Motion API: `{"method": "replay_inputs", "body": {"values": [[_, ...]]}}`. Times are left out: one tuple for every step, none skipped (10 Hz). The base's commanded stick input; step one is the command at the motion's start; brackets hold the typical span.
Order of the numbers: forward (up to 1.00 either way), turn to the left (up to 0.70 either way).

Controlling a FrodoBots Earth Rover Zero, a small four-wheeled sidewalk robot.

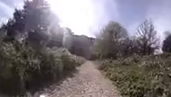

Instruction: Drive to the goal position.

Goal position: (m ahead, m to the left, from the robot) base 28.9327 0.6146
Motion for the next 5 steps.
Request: {"method": "replay_inputs", "body": {"values": [[0.70, 0.00], [0.70, 0.00], [0.70, 0.00], [0.70, 0.00], [0.70, 0.00]]}}
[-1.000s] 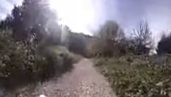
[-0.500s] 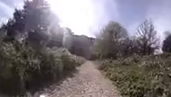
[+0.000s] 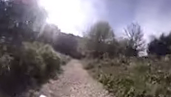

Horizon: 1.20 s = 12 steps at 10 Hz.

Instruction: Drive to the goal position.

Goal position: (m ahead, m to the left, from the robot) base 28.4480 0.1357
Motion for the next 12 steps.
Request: {"method": "replay_inputs", "body": {"values": [[0.70, 0.00], [0.70, 0.00], [0.70, 0.00], [0.70, 0.00], [0.70, 0.00], [0.70, 0.00], [0.70, 0.00], [0.70, 0.00], [0.70, 0.00], [0.70, -0.10], [0.70, -0.31], [0.70, -0.24]]}}
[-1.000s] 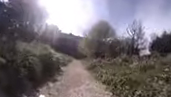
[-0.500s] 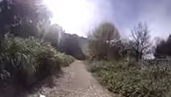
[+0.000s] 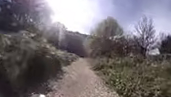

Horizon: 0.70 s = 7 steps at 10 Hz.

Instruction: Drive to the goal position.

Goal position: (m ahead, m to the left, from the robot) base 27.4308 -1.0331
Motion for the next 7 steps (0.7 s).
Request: {"method": "replay_inputs", "body": {"values": [[0.70, 0.00], [0.70, 0.00], [0.70, 0.00], [0.58, 0.00], [0.07, 0.00], [0.00, 0.00], [0.00, 0.00]]}}
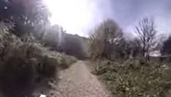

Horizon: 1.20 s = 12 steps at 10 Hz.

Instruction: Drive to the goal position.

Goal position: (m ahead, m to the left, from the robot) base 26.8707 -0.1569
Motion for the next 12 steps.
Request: {"method": "replay_inputs", "body": {"values": [[0.00, 0.00], [0.00, 0.00], [0.00, 0.00], [0.00, 0.00], [0.00, 0.00], [0.00, 0.00], [0.00, 0.00], [0.65, 0.00], [0.68, 0.00], [0.70, 0.00], [0.70, 0.00], [0.70, 0.00]]}}
